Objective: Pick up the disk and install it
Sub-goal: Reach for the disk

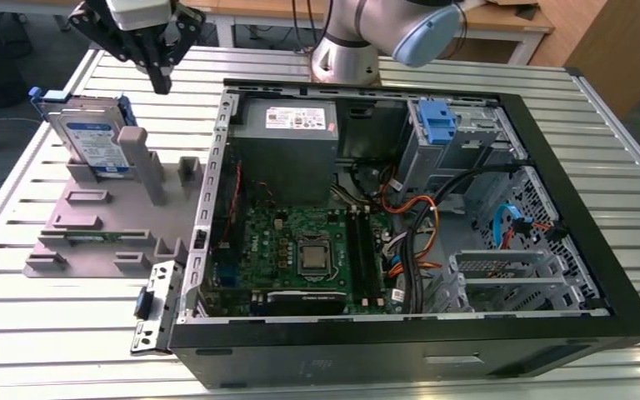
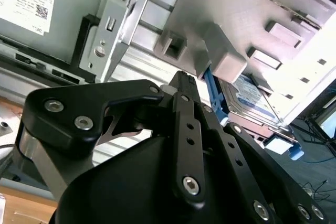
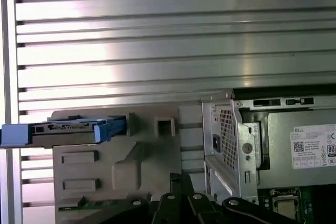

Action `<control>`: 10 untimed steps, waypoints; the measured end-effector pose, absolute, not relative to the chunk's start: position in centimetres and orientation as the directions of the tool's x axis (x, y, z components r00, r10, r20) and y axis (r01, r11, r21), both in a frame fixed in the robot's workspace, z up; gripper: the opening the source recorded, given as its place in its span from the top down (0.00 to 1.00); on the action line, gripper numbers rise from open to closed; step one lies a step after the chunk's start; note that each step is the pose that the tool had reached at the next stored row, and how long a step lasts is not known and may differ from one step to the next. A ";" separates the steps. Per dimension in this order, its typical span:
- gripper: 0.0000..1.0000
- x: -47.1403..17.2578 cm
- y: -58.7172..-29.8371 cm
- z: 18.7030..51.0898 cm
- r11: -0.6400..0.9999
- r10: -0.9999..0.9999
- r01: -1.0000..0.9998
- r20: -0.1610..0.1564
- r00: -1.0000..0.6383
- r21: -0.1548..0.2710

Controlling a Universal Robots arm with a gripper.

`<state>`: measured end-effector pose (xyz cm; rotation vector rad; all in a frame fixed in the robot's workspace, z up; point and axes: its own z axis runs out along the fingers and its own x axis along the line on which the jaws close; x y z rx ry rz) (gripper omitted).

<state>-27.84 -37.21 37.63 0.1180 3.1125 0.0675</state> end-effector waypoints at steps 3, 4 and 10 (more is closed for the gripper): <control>0.89 -28.6 -36.8 37.5 0.996 0.076 0.075 -0.025 -0.997 0.044; 0.89 -28.9 -36.6 37.5 0.996 0.076 0.075 -0.025 -0.997 0.044; 0.89 -30.9 -35.8 37.2 0.996 0.076 0.075 -0.025 -0.997 0.044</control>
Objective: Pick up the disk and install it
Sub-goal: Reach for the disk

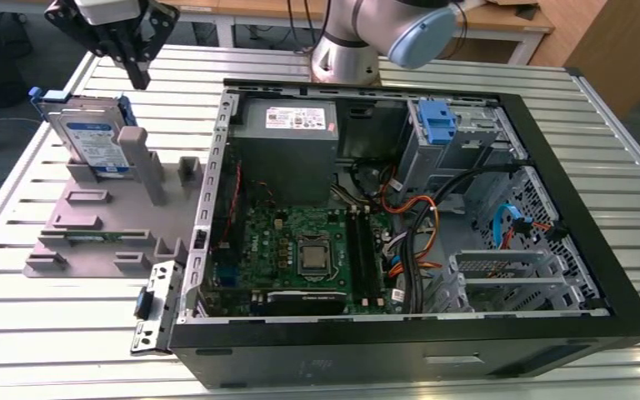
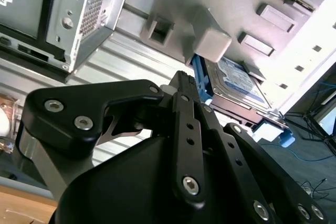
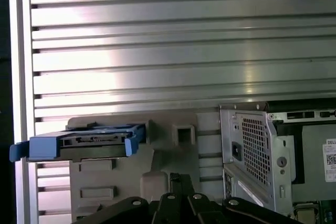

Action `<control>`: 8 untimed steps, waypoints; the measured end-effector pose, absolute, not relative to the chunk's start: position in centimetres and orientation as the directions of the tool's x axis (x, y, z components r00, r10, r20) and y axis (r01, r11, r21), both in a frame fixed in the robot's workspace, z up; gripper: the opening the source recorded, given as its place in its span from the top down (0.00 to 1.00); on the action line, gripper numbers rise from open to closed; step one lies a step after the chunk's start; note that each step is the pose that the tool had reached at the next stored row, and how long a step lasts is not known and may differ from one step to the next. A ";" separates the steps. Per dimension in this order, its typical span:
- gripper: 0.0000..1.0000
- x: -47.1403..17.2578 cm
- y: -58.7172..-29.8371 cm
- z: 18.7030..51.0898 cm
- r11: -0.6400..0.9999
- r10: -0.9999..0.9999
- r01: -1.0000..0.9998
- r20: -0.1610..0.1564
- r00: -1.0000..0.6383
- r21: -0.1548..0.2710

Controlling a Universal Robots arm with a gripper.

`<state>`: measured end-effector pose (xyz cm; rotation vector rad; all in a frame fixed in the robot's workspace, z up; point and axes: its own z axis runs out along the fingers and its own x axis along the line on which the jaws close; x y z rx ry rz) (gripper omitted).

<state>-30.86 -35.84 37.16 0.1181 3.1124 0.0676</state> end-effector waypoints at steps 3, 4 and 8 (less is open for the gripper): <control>0.89 -31.8 -35.5 37.0 0.996 0.076 0.075 -0.025 -0.997 0.044; 0.89 -32.1 -35.5 36.9 0.996 0.076 0.075 -0.025 -0.997 0.044; 0.89 -33.2 -35.1 36.6 0.996 0.077 0.075 -0.025 -0.997 0.044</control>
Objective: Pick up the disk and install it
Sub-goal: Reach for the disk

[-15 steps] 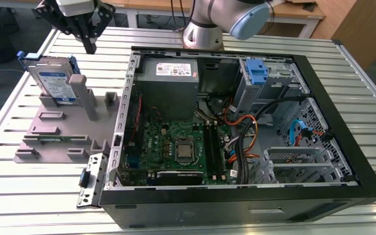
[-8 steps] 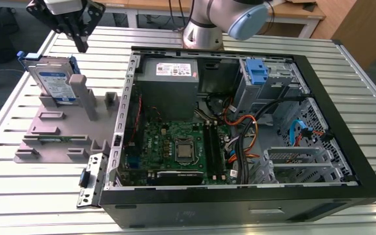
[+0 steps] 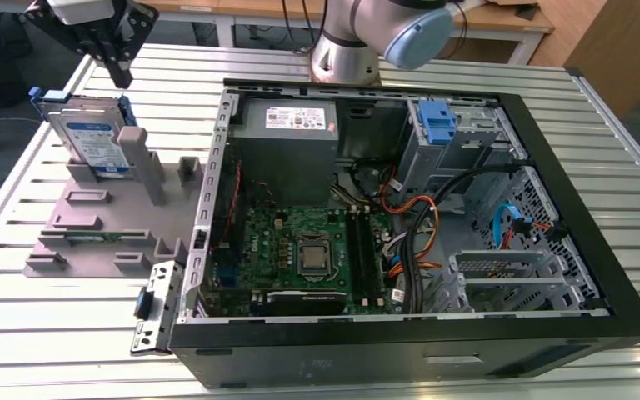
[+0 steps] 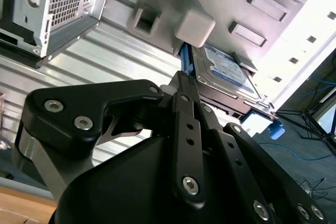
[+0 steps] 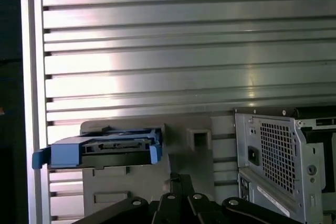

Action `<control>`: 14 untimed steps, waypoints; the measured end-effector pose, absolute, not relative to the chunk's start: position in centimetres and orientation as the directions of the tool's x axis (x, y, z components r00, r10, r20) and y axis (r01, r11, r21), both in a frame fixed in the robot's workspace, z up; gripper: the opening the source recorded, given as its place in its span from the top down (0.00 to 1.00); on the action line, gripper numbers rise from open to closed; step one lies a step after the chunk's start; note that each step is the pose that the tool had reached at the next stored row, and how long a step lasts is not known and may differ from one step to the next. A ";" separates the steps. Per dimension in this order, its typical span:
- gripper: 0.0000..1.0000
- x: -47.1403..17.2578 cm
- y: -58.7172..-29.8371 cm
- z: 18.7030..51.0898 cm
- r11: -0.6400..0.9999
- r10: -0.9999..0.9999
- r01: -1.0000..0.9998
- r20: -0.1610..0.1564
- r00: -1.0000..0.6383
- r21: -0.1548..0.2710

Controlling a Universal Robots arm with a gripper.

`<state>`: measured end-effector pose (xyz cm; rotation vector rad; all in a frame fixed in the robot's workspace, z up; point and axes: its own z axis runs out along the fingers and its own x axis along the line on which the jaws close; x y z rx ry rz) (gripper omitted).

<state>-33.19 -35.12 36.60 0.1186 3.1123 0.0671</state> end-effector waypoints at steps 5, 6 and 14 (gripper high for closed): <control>0.89 -34.5 -34.8 36.1 0.996 0.077 0.076 -0.025 -0.997 0.043; 0.89 -34.8 -34.8 36.1 0.996 0.077 0.076 -0.025 -0.997 0.043; 0.89 -37.0 -34.5 35.6 0.996 0.077 0.076 -0.025 -0.997 0.043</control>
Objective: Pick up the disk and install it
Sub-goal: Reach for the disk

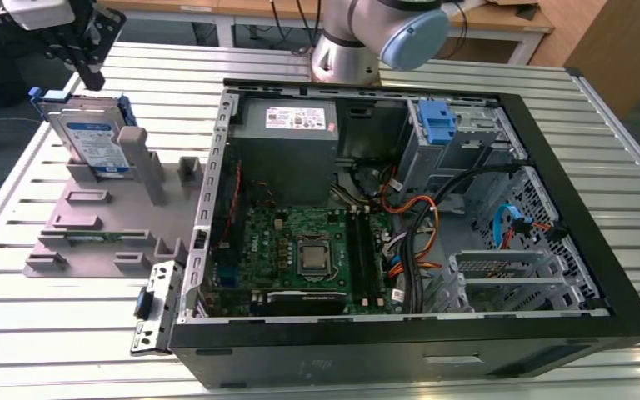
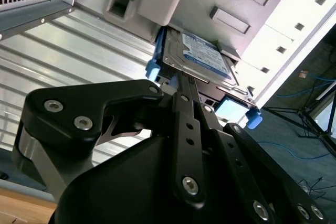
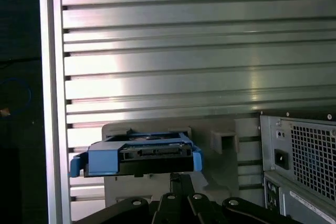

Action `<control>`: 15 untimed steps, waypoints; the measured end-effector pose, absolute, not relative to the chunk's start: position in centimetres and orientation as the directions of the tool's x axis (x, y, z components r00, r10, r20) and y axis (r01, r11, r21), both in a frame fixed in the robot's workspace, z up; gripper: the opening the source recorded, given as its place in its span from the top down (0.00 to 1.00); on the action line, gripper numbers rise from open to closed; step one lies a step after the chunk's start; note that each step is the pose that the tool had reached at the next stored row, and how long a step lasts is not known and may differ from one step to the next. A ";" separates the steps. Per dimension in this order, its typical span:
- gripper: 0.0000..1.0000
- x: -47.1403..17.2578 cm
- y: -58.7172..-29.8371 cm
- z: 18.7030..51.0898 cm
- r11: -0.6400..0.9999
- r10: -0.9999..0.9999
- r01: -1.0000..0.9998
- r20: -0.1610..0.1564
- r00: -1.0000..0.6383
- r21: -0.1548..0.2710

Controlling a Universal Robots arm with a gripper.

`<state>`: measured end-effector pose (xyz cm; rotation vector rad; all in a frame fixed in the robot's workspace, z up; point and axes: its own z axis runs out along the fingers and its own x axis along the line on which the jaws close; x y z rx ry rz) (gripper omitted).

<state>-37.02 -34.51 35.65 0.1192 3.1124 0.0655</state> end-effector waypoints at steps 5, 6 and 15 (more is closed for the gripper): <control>0.89 -38.0 -34.4 35.5 0.996 0.077 0.076 -0.025 -0.997 0.043; 0.89 -38.0 -34.4 35.5 0.996 0.077 0.076 -0.025 -0.997 0.043; 0.89 -38.0 -34.4 35.4 0.996 0.077 0.077 0.014 -0.997 0.040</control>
